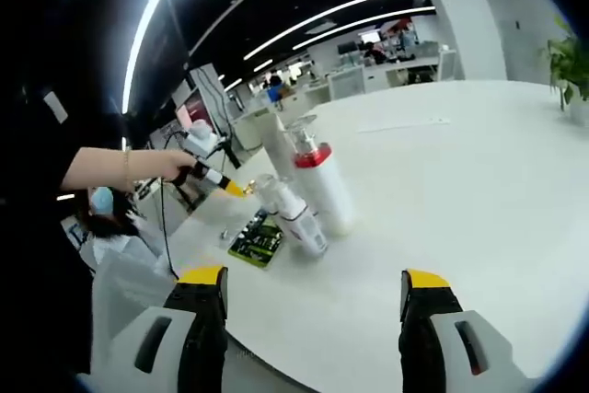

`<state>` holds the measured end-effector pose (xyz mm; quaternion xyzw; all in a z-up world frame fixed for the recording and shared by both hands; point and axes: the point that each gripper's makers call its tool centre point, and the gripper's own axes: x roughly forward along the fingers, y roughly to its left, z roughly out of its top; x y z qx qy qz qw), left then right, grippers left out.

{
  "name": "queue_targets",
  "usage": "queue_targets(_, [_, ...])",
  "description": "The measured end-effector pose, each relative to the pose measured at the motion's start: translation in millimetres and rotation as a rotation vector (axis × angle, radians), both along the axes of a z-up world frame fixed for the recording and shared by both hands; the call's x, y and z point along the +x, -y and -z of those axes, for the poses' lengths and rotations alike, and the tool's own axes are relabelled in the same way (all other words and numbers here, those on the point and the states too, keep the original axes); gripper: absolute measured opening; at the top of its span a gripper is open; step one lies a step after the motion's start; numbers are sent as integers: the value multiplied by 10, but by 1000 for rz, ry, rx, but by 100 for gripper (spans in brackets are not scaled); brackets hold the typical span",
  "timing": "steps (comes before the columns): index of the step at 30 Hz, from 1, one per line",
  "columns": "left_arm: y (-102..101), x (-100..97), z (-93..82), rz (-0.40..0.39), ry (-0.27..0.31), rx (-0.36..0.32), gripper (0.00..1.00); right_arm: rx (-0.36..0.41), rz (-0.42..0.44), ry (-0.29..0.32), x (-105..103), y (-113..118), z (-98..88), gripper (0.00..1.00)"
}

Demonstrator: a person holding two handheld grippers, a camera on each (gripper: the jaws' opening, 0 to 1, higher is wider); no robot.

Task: Arrange the skincare products in the storage area until every visible bottle or jar stands upright without overlapping.

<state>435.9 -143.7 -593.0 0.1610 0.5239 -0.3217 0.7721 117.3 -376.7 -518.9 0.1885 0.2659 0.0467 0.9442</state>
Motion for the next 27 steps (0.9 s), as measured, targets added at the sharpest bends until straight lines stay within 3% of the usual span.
queue_targets(12, [11, 183, 89, -120, 45, 1, 73, -9, 6, -28, -7, 18, 59, 79])
queue_targets(23, [27, 269, 150, -174, 54, 8, 70, -12, 11, -39, -13, 29, 83, 79])
queue_targets(27, [32, 398, 235, -191, 54, 14, 68, -10, 13, -43, -19, 31, 92, 79])
